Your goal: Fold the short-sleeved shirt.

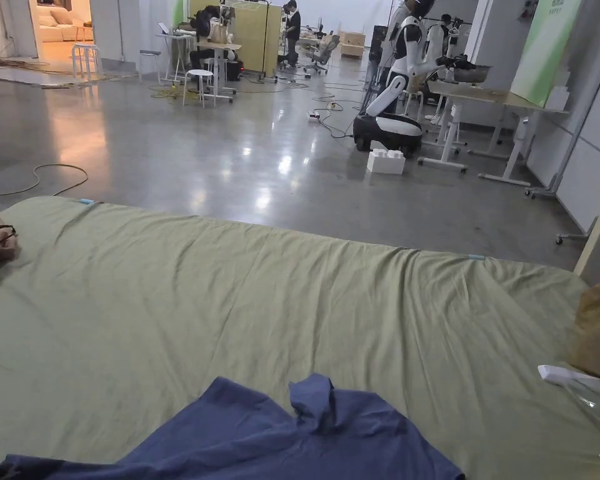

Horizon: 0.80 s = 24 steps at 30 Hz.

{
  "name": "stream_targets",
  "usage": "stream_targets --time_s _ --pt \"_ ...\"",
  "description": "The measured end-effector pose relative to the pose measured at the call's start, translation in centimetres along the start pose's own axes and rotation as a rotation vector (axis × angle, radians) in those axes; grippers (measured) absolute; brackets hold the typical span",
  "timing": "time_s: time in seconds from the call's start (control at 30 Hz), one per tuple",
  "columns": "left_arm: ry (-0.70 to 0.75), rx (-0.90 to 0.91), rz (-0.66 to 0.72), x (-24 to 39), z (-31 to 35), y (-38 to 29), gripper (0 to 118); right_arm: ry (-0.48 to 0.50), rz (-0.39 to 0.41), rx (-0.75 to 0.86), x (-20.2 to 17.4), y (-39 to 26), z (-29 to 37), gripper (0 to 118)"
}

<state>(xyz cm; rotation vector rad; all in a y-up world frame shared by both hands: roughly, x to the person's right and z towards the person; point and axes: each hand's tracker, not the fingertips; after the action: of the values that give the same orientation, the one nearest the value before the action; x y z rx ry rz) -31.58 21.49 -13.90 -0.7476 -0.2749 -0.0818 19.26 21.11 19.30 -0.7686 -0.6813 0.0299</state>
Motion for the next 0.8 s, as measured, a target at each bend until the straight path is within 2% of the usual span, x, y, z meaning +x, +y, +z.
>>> stream_targets --time_s 0.03,0.1,0.3,0.4,0.5,0.53,0.57,0.63,0.73,0.8 --pt "0.012 0.001 -0.017 0.2 -0.1 0.2 34 0.004 -0.006 0.011 -0.2 0.2 0.2 61" --pt "0.017 0.009 -0.017 0.7 0.0 0.4 43 0.011 -0.027 0.056 -0.8 0.8 0.7 65" --pt "-0.068 0.122 -0.038 4.3 1.2 1.4 43 0.064 -0.057 0.226 -3.4 3.5 1.8 77" --pt "-0.083 0.188 -0.076 6.4 1.2 1.6 43 0.083 -0.070 0.327 -5.3 5.0 2.2 77" --pt "-0.091 0.328 -0.115 9.0 2.3 2.0 42 0.077 -0.089 0.413 -7.0 6.5 2.5 76" --pt "-0.094 0.349 -0.119 9.5 2.6 2.1 42 0.074 -0.099 0.438 -7.4 6.9 2.6 73" --pt "-0.092 0.352 -0.106 10.3 2.7 2.2 40 0.073 -0.108 0.450 -7.9 7.3 2.6 62" --pt "-0.077 0.386 -0.101 9.2 2.6 2.2 38 0.074 -0.118 0.503 -8.7 8.0 2.7 57" --pt "-0.078 0.452 -0.110 9.3 2.7 2.4 21 0.053 -0.139 0.525 -9.7 8.6 2.7 26" --pt "-0.085 0.475 -0.117 11.8 2.8 2.5 13 0.054 -0.155 0.548 -10.0 8.8 2.8 17"
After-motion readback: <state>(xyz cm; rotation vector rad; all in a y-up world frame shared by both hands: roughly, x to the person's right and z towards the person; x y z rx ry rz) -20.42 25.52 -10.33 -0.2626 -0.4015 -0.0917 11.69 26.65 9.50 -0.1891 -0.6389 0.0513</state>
